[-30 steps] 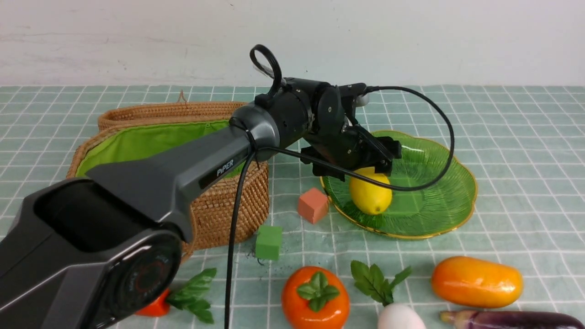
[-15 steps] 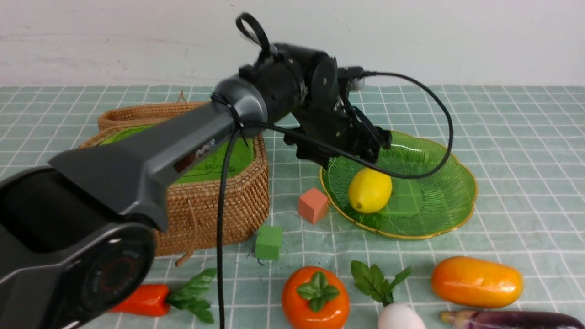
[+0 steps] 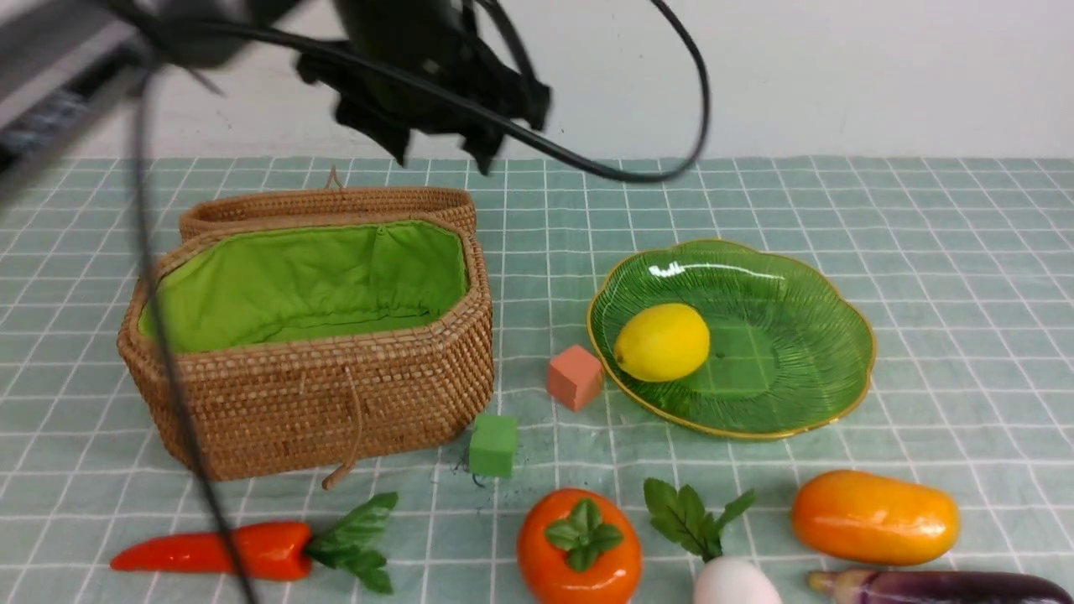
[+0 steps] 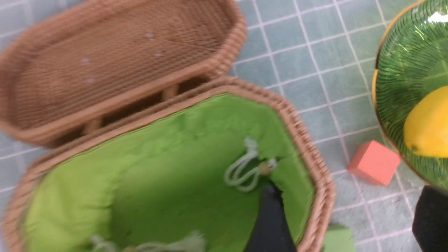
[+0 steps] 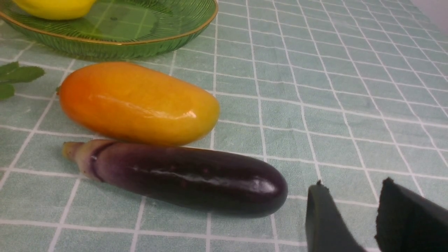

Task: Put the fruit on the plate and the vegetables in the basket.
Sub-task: Grab a potato with your left arm and place it in the basket on the left

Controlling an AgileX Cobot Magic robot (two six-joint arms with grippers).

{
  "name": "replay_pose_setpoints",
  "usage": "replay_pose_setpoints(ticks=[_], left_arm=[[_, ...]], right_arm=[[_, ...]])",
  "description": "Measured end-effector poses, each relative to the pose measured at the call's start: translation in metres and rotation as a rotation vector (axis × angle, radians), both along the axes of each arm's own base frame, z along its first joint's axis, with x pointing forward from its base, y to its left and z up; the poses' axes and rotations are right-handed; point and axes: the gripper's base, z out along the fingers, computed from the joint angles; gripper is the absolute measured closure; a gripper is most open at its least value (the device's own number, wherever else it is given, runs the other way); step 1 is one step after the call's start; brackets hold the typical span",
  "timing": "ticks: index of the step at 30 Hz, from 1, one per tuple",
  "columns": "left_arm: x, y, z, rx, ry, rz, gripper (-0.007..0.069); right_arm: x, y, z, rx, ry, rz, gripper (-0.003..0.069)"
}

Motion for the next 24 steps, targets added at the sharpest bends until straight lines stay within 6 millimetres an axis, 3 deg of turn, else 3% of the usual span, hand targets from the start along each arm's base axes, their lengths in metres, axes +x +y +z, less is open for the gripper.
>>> replay_pose_setpoints(ticks=[4,9,12,13,15,20,24], left_arm=[[-0.032,0.034,0.013,0.004,0.009,0.034,0.0120],[-0.072,0.068,0.000,0.035,0.076,0.073,0.0122],[-0.115,0.090,-0.031,0.055,0.133,0.085,0.0122],[-0.118,0.091,-0.038,0.061,0.152,0.085,0.0122],[-0.141,0.099,-0.068,0.063,0.191,0.071,0.0122],[-0.169,0.105,-0.124,0.076,0.298,-0.012,0.0122],[-0.183,0.102,-0.150,0.091,0.396,-0.124,0.0120]], right_arm=[[0.000,0.000,0.000,0.000,0.000,0.000,0.0417],[0.000,0.000,0.000,0.000,0.000,0.000,0.0417],[0.000,0.000,0.000,0.000,0.000,0.000,0.0417],[0.000,0.000,0.000,0.000,0.000,0.000,0.0417],[0.000,0.000,0.000,0.000,0.000,0.000,0.0417],[0.000,0.000,0.000,0.000,0.000,0.000,0.0417],[0.000,0.000,0.000,0.000,0.000,0.000,0.0417]])
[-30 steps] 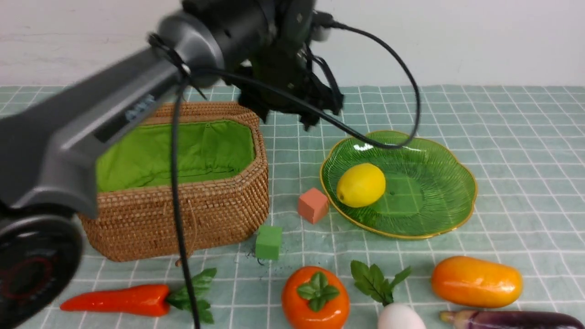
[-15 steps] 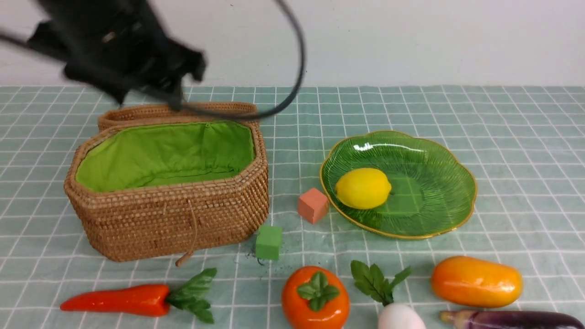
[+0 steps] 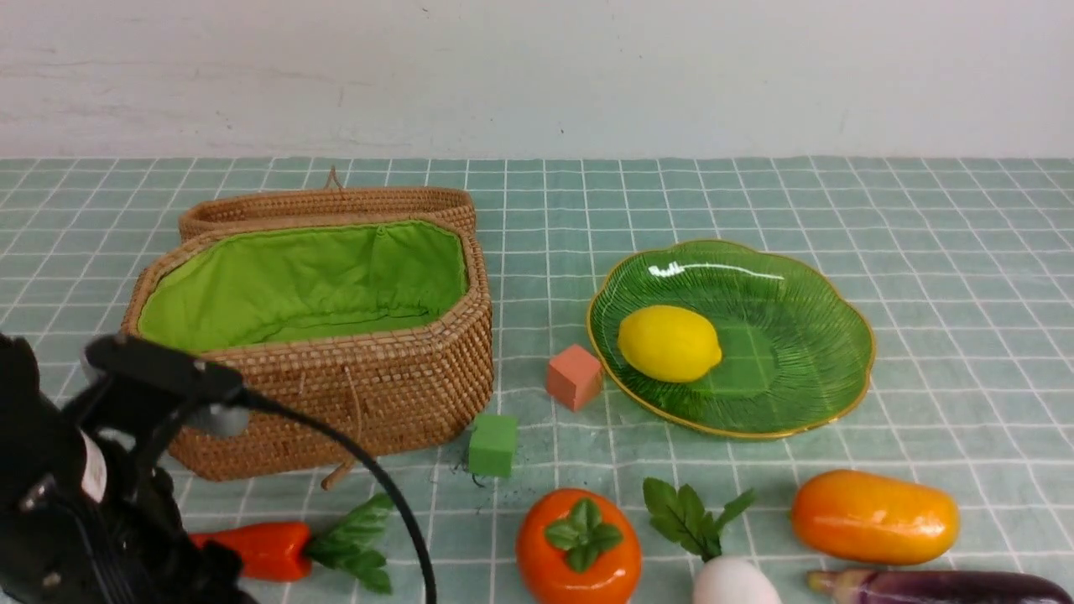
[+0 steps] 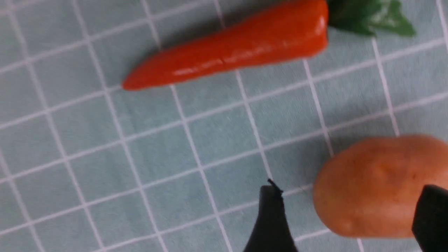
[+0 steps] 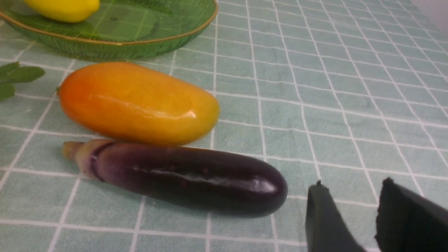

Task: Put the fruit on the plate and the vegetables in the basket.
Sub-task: Grab a potato with your left arm and place it in the basket on the left

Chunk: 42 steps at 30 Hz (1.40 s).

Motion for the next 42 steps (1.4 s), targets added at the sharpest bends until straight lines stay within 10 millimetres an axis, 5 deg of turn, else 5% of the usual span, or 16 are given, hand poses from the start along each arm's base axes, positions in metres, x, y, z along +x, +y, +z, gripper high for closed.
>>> replay_pose_setpoints(ticks=[6,15,24,31,42], left_arm=[[-0.015,-0.028,-0.010,-0.066,0.006,-0.213,0.0092],[-0.024,-0.045,-0.010,-0.015,-0.046,-0.370,0.0081],[-0.028,-0.036,-0.012,0.093,0.005,-0.448,0.0065],[-0.041,-0.037,-0.012,0.040,0.039,-0.578,-0.0038],[-0.040,-0.029,-0.057,0.119,-0.120,-0.746,-0.0046]], right_arm=[[0.000,0.000,0.000,0.000,0.000,0.000,0.0417],[0.000,0.000,0.000,0.000,0.000,0.000,0.0417],[0.000,0.000,0.000,0.000,0.000,0.000,0.0417],[0.000,0.000,0.000,0.000,0.000,0.000,0.0417],[0.000,0.000,0.000,0.000,0.000,0.000,0.0417]])
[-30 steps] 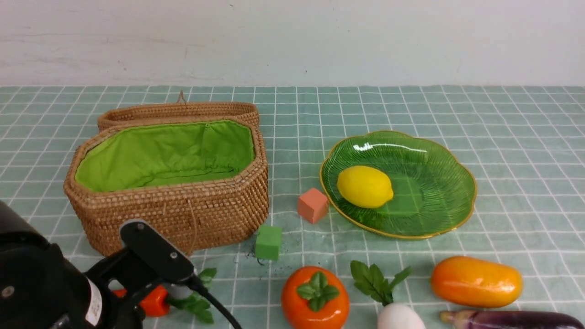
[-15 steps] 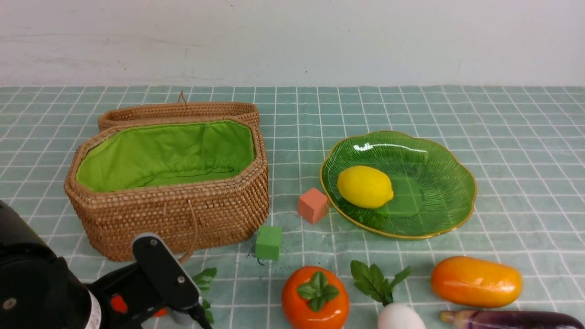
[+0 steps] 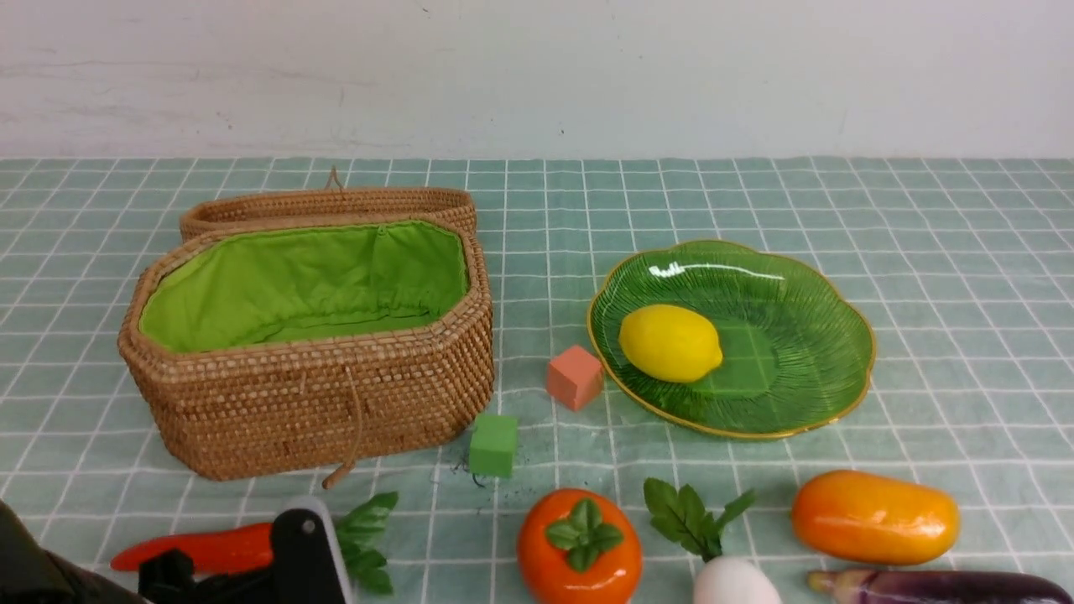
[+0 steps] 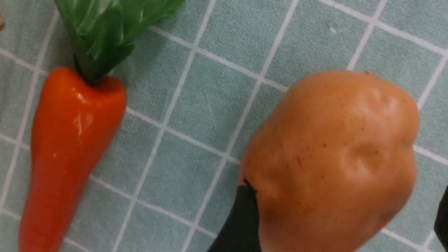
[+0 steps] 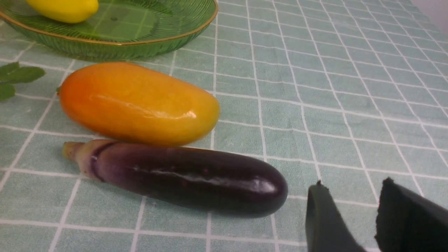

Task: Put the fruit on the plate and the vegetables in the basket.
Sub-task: Grab a potato with your left arm and place it in the basket on the left

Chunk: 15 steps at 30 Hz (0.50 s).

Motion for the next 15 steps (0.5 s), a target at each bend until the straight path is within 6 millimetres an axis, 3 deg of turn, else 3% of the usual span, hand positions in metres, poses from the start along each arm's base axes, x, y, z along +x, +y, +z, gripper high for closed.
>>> replay_pose_setpoints(ticks=[5,15], left_arm=[[0.003,-0.003,-0.021,0.010,0.009,-0.012,-0.0040],[0.005,-0.004,-0.024,0.011,0.011,-0.012,0.0043]], right_arm=[[0.000,0.000,0.000,0.000,0.000,0.000,0.0417],[0.000,0.000,0.000,0.000,0.000,0.000,0.0417]])
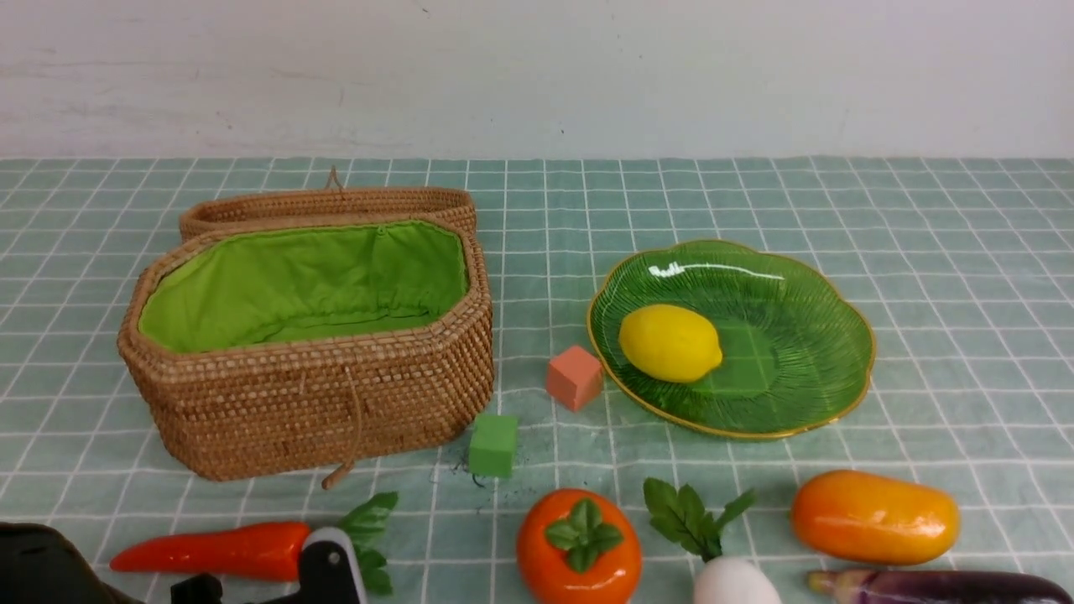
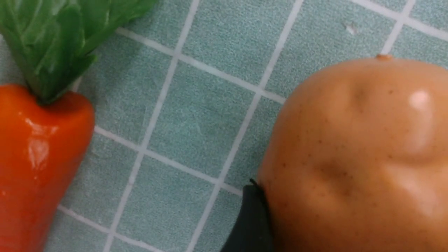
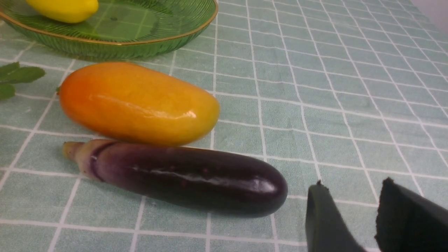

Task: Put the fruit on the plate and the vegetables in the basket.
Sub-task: Grab a potato with your left arm and place it in the basket on the left

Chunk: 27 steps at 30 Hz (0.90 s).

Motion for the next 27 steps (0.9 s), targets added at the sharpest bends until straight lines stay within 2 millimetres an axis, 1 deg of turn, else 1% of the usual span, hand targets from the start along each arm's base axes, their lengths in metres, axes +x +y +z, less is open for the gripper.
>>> replay_pose_setpoints(ticks=[4,8,9,11,14,15,17,19,20,21,23,24,25,27], left_arm=[[0.001,-0.001,0.003,-0.004,0.000,0.004,0.0043],[0.006,-0.005,0.010,-0.006,0.004,0.019,0.0043],[0.011,-0.008,0.020,-0.007,0.007,0.038,0.0043],[0.016,-0.012,0.031,-0.017,0.002,0.059,0.0043],[0.029,-0.022,0.059,-0.052,-0.030,0.087,0.0043],[0.030,-0.022,0.061,-0.056,-0.033,0.089,0.0043],[0.042,-0.031,0.091,-0.109,-0.108,0.095,0.0043],[0.051,-0.034,0.110,-0.127,-0.182,0.093,0.0043],[0.052,-0.034,0.112,-0.128,-0.193,0.092,0.0043],[0.060,-0.034,0.128,-0.124,-0.283,0.086,0.0043],[0.073,-0.029,0.144,-0.126,-0.401,0.107,0.0043],[0.074,-0.028,0.146,-0.128,-0.412,0.114,0.0043],[0.088,-0.018,0.155,-0.132,-0.515,0.143,0.0043],[0.102,-0.004,0.158,-0.110,-0.578,0.180,0.0043]], right_arm=[[0.000,0.000,0.000,0.000,0.000,0.000,0.0417],[0.000,0.000,0.000,0.000,0.000,0.000,0.0417],[0.000,0.000,0.000,0.000,0.000,0.000,0.0417],[0.000,0.000,0.000,0.000,0.000,0.000,0.0417],[0.000,0.000,0.000,0.000,0.000,0.000,0.0417],[0.000,0.000,0.000,0.000,0.000,0.000,0.0417],[0.000,0.000,0.000,0.000,0.000,0.000,0.0417],[0.000,0.000,0.000,0.000,0.000,0.000,0.0417],[0.000,0.000,0.000,0.000,0.000,0.000,0.0417],[0.000,0.000,0.000,0.000,0.000,0.000,0.0417],[0.000,0.000,0.000,0.000,0.000,0.000,0.0417],[0.000,0.000,0.000,0.000,0.000,0.000,0.0417],[0.000,0.000,0.000,0.000,0.000,0.000,0.0417],[0.000,0.000,0.000,0.000,0.000,0.000,0.0417]])
